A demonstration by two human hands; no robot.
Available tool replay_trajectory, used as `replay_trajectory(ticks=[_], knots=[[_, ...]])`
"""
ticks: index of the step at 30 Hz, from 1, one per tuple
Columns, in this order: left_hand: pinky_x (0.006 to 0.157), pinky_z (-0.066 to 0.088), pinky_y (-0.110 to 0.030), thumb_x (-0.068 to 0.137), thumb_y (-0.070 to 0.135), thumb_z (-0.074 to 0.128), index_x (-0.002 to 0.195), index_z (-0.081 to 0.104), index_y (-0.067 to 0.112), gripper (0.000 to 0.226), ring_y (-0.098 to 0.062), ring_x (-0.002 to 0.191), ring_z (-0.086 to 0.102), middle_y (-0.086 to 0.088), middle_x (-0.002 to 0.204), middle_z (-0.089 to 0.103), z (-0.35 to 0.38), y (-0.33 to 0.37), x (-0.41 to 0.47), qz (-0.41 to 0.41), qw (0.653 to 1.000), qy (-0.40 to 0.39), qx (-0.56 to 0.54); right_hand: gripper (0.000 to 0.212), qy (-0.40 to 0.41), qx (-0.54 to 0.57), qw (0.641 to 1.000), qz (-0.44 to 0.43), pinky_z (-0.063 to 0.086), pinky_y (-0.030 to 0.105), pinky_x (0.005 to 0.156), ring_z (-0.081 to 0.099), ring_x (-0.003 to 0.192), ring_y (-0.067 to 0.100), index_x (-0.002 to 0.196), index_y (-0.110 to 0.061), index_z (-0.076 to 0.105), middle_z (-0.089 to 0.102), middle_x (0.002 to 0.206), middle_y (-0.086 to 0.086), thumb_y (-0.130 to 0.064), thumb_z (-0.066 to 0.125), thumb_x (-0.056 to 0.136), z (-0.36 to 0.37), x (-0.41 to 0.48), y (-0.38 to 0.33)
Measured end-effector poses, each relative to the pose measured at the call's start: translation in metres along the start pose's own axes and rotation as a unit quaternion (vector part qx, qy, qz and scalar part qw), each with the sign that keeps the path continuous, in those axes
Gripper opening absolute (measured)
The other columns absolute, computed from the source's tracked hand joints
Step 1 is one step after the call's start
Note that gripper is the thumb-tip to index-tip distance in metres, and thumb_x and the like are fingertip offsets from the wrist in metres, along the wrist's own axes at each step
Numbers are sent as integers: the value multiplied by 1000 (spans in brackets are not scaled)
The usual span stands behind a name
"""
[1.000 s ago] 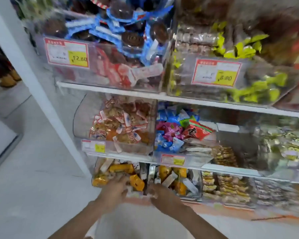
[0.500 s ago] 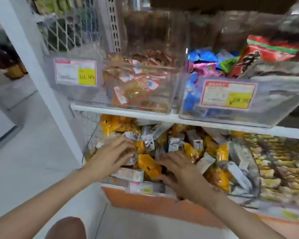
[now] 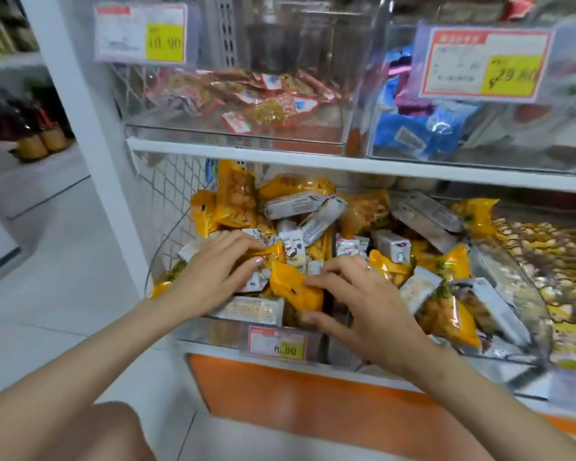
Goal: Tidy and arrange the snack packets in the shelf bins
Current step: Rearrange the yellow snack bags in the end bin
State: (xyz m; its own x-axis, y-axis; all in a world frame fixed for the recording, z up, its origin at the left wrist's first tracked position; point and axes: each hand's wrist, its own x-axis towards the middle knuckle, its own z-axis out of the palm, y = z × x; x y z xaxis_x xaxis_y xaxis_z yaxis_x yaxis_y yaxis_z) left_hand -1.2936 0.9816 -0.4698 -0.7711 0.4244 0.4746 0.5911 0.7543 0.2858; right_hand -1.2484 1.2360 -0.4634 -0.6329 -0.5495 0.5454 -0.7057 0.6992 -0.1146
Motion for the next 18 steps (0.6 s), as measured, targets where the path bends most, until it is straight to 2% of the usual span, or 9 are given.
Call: replay_trajectory(ticks=[7,10,12,15,18], knots=[[84,45,-39,91,56,27,116,59,18,56,-15,101,51,5,108,57,-3,6,3,-16,1000,-7,2,46,-12,-18,999,25,42,26,75,49,93,13,112,-24,61,52,103,-6,-57,46,84,2,-2,-4],[87,43,-34,87,53,30,118,59,19,54,-13,106,50,5,112,57,-8,13,4,-25,1000,0,-9,46,-20,-13,999,25,39,23,74,48,93,11,113,-23,61,51,103,-5,-56,45,85,-1,-2,-6],[88,42,-30,87,51,32,118,58,19,51,-9,108,49,6,112,56,-12,20,3,-19,999,18,-25,46,-33,7,999,31,38,24,76,50,95,11,115,-23,61,53,106,-5,-55,47,85,-5,-2,-6],[89,43,-31,89,46,36,116,59,19,44,-7,108,49,7,111,55,-19,30,1,-1,998,39,-42,38,-45,56,996,52,41,28,86,52,104,12,119,-23,59,56,112,-6,-45,57,89,-17,-6,-4],[90,45,-32,90,43,37,114,59,19,40,-7,107,50,7,111,55,-26,43,2,18,998,50,-44,32,-24,33,996,79,41,32,88,53,105,15,120,-21,59,58,110,-3,-35,59,90,-34,-11,5]])
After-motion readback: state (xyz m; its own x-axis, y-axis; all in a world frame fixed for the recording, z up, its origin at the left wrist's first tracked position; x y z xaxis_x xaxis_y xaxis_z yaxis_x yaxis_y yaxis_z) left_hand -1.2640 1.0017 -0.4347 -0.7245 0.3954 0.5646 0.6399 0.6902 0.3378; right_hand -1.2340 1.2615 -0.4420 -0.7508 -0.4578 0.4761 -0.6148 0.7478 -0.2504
